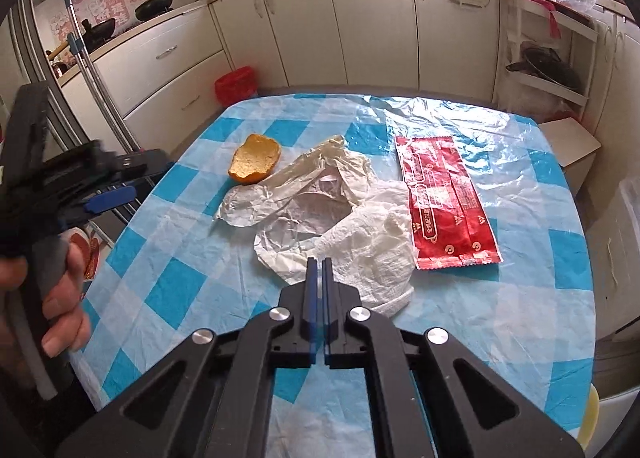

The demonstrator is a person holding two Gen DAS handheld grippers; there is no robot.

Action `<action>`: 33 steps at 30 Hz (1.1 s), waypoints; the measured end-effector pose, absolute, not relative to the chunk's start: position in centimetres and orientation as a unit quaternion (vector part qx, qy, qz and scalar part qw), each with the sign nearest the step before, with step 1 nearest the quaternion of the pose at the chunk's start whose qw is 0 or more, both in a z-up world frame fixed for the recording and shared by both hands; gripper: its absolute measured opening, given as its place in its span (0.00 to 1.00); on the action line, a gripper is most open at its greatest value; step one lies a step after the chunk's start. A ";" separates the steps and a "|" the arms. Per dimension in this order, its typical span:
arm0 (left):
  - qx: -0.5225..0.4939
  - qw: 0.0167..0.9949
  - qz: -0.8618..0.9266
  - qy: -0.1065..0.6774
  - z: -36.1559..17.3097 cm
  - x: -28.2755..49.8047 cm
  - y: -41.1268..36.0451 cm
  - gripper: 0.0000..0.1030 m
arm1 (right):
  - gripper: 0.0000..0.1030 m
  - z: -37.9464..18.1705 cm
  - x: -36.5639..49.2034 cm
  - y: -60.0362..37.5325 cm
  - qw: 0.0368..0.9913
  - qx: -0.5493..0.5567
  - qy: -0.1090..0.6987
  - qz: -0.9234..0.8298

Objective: Collect trash
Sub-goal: 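Grasp the bread crust with the left gripper while the right gripper reaches the tissue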

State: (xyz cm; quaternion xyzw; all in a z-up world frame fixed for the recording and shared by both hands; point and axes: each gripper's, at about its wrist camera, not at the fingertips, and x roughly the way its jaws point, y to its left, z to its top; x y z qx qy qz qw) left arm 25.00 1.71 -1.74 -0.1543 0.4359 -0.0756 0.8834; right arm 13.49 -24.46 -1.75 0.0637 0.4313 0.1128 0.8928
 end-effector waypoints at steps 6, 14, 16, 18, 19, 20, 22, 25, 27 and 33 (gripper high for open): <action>-0.098 0.886 -0.069 0.449 -3.7 30.0 -1.7 0.85 | 0.02 -1.7 12.9 -25.0 0.879 0.075 0.451 0.133; -0.006 0.890 -0.091 0.446 -5.9 33.4 -5.5 0.14 | 0.59 -0.6 12.7 -26.7 0.897 0.087 0.420 0.106; -0.006 0.891 -0.112 0.440 -5.7 32.7 -5.6 0.07 | 0.59 -1.0 13.3 -26.8 0.897 0.087 0.423 0.097; -0.010 0.893 -0.117 0.435 -5.3 31.8 -5.1 0.05 | 0.59 -1.6 14.1 -26.6 0.894 0.093 0.428 0.094; -0.016 0.892 -0.120 0.435 -5.1 31.2 -4.7 0.05 | 0.59 -1.9 14.6 -26.3 0.893 0.094 0.430 0.094; -0.019 0.892 -0.123 0.434 -5.0 30.5 -4.3 0.05 | 0.59 -2.2 14.9 -26.0 0.892 0.093 0.432 0.094; -0.027 0.891 -0.132 0.434 -4.8 29.0 -3.5 0.05 | 0.59 -2.9 15.9 -25.2 0.890 0.088 0.438 0.090; -0.040 0.887 -0.143 0.437 -4.6 26.5 -1.8 0.05 | 0.39 -4.3 16.9 -24.1 0.880 0.072 0.462 0.079; -0.051 0.885 -0.146 0.439 -4.6 24.8 -0.5 0.05 | 0.11 -5.3 17.1 -23.7 0.867 0.070 0.486 0.087; -0.082 0.880 -0.137 0.447 -5.2 20.4 3.6 0.05 | 0.02 -3.4 14.0 -23.4 0.868 0.037 0.475 0.137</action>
